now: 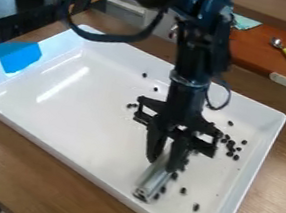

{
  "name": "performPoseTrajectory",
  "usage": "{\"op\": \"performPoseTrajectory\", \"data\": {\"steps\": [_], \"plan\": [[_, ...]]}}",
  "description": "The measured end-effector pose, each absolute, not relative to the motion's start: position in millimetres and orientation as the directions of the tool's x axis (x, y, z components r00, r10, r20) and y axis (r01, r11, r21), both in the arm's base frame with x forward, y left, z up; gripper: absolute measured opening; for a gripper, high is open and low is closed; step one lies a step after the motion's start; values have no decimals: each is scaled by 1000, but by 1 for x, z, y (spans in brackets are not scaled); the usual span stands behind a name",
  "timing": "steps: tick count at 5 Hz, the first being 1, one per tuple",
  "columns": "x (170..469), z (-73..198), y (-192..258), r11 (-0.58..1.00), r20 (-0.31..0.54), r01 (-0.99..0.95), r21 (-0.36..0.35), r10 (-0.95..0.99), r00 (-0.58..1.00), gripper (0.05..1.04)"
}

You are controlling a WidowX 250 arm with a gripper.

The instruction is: Sweep into pile

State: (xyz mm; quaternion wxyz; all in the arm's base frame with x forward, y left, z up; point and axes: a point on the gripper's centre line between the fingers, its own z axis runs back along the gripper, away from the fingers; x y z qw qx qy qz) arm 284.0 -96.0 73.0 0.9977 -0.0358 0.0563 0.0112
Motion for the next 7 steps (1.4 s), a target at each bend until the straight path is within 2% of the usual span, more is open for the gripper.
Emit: {"op": "performPoseTrajectory", "data": {"steps": [1,2,3,4,5,6,7], "plan": [[289,85,-117,996,-86,-1,-91,-7,996,320],[291,98,-116,996,-49,36,-76,-40,998,320],[280,113,-123,981,106,193,18,-194,975,320],[254,102,-88,952,148,265,153,-287,946,320],[241,108,-45,952,156,275,138,-295,943,320],[233,119,-5,964,136,252,87,-262,955,320],[245,130,29,984,128,171,41,-175,976,320]]}}
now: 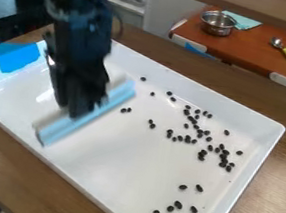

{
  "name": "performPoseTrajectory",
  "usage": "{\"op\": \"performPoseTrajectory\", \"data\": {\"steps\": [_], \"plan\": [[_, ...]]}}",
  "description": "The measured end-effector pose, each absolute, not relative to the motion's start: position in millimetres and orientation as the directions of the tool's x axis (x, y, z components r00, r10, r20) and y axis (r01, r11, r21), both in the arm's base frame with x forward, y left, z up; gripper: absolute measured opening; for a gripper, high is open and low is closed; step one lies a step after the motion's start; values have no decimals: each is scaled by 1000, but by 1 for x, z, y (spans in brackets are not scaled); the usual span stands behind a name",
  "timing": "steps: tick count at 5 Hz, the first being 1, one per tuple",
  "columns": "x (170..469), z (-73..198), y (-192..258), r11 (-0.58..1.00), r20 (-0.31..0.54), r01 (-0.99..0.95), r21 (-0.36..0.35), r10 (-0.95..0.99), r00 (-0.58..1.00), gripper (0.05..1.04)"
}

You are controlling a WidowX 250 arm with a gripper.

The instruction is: Sweep into pile

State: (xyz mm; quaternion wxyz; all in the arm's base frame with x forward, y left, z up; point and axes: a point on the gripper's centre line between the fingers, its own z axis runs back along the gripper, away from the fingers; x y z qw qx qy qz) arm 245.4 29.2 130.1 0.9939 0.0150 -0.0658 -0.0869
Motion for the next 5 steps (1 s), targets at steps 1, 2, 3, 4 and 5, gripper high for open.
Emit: {"op": "performPoseTrajectory", "data": {"steps": [1,2,3,4,5], "plan": [[271,127,50,991,96,120,64,-125,987,320],[303,114,64,994,52,40,102,-46,998,320],[331,105,73,991,38,-40,128,35,999,320],[350,98,79,985,31,-73,154,69,997,320],[359,91,83,979,25,-93,180,90,996,320]]}}
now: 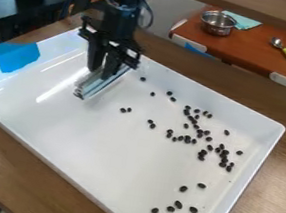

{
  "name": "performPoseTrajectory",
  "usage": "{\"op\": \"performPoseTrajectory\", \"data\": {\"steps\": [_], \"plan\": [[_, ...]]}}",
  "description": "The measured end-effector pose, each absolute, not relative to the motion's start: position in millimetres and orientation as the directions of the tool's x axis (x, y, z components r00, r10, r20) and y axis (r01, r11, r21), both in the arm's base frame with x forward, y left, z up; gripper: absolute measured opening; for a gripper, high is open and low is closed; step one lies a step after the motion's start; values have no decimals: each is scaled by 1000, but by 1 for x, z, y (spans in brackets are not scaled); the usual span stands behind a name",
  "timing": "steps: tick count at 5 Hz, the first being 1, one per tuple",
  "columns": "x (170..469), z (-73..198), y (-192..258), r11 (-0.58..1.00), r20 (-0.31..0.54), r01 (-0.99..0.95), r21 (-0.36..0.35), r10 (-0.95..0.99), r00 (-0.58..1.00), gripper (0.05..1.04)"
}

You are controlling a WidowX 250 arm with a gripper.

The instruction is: Sweep into pile

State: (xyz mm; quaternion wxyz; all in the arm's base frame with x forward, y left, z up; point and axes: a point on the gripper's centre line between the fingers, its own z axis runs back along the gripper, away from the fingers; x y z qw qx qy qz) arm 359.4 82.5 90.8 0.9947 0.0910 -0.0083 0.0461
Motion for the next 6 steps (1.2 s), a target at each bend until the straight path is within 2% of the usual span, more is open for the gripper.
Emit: {"op": "performPoseTrajectory", "data": {"steps": [2,4,6], "plan": [[359,74,81,973,-21,-101,205,108,994,320],[369,71,71,972,-19,-93,215,100,995,320],[369,70,34,982,-17,-21,189,25,1000,320]]}}
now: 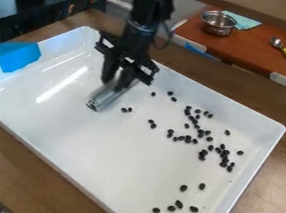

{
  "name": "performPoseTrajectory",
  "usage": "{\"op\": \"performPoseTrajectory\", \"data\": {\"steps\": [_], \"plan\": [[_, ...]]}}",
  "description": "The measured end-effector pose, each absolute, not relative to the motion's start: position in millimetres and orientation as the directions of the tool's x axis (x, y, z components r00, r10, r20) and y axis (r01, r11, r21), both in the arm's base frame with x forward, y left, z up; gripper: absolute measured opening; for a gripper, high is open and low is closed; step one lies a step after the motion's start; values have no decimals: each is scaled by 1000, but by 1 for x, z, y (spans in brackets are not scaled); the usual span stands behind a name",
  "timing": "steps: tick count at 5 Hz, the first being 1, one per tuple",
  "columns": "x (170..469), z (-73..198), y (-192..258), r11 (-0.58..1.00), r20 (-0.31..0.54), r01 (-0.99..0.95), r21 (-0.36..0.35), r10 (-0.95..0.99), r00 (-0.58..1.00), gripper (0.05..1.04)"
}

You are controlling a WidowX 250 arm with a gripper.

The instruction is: Sweep into pile

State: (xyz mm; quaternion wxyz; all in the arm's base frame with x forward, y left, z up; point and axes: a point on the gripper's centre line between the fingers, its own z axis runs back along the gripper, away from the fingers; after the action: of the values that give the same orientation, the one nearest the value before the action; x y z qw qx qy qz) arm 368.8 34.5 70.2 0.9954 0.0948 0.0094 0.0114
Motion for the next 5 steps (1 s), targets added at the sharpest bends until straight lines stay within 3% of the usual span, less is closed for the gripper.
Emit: {"op": "performPoseTrajectory", "data": {"steps": [1,5], "plan": [[361,68,-3,982,-24,62,177,-59,998,320],[357,68,-72,987,-16,110,119,-109,994,320]]}}
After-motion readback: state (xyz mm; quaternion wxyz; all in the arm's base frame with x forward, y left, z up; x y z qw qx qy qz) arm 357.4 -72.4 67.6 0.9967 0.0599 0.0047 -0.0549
